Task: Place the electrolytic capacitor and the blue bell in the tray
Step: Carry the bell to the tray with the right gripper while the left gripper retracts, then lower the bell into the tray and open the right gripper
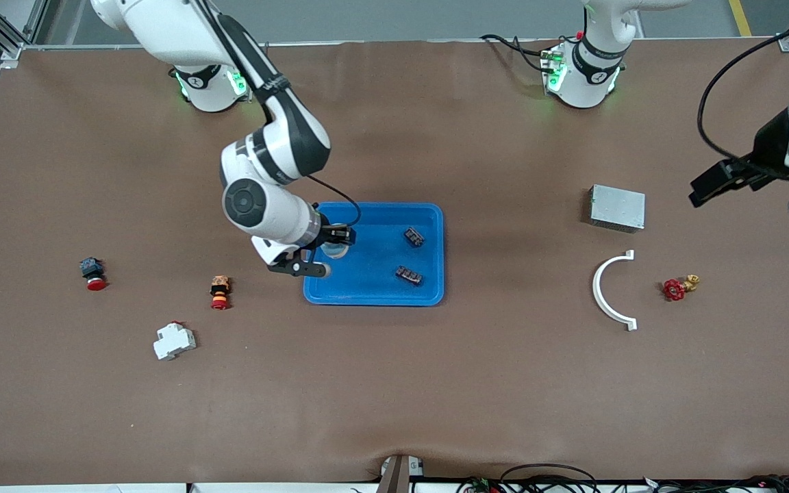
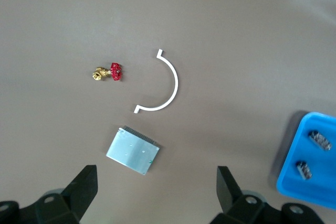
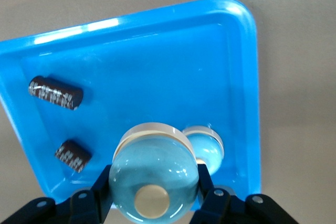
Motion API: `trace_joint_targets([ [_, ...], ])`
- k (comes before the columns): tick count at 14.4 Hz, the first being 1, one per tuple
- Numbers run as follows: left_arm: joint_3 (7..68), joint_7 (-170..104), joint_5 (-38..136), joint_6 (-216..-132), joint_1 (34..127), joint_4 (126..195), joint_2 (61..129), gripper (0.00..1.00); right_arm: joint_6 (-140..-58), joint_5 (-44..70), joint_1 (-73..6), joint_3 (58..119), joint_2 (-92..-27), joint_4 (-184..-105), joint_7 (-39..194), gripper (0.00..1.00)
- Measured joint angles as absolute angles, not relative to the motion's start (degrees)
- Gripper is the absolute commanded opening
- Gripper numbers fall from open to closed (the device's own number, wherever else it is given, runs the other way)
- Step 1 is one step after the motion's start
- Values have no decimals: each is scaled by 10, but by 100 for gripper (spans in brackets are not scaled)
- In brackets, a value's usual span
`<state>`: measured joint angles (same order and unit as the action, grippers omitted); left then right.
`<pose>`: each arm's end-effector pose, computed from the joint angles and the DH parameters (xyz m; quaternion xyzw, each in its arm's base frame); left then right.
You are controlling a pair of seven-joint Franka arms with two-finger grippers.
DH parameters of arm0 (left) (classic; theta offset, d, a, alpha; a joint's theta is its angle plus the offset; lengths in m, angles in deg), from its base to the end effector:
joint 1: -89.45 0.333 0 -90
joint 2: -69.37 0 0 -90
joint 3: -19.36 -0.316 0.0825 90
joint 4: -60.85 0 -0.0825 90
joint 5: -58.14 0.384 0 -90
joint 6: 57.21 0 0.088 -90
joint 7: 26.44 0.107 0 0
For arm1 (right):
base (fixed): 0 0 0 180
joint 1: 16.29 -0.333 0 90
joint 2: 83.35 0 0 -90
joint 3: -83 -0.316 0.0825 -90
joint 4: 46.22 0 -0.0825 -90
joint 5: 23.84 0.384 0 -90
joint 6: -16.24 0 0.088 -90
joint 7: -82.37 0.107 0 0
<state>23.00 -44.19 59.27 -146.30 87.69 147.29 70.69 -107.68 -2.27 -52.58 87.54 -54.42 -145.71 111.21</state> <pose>0.5584 -0.0502 0.6396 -0.9941 -0.1078 -0.0132 0.0066 0.5495 0.3627 0.2846 -0.9872 0.0812 0.0981 0.0957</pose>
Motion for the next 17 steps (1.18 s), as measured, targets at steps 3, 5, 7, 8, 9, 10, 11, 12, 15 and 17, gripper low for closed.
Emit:
trace_joint_targets([
  [3, 227, -409, 592, -1455, 881, 1484, 687, 100, -1081, -23, -570, 932, -497, -1424, 1113, 15],
  [5, 227, -403, 592, -1450, 881, 1487, 682, 100, -1086, -23, -572, 941, -479, -1413, 1112, 15],
  [7, 227, -402, 592, -1447, 885, 1488, 680, 100, -1092, -25, -572, 944, -472, -1410, 1111, 16],
  [8, 227, -401, 592, -1445, 892, 1488, 677, 100, -1094, -26, -572, 945, -469, -1410, 1111, 16],
  [9, 226, -396, 592, -1441, 900, 1491, 673, 100, -1097, -26, -573, 945, -466, -1410, 1111, 18],
  [10, 226, -388, 592, -1437, 907, 1495, 668, 100, -1098, -26, -574, 945, -462, -1410, 1111, 18],
  [11, 226, -383, 592, -1435, 911, 1499, 662, 100, -1100, -27, -576, 945, -457, -1410, 1110, 18],
  [12, 226, -377, 592, -1434, 912, 1502, 657, 100, -1102, -28, -580, 948, -450, -1410, 1110, 18],
  [15, 227, -339, 592, -1426, 911, 1508, 647, 100, -1117, -29, -588, 955, -434, -1410, 1110, 19],
  [17, 227, -305, 592, -1417, 911, 1508, 645, 100, -1119, -29, -588, 957, -431, -1409, 1110, 21],
])
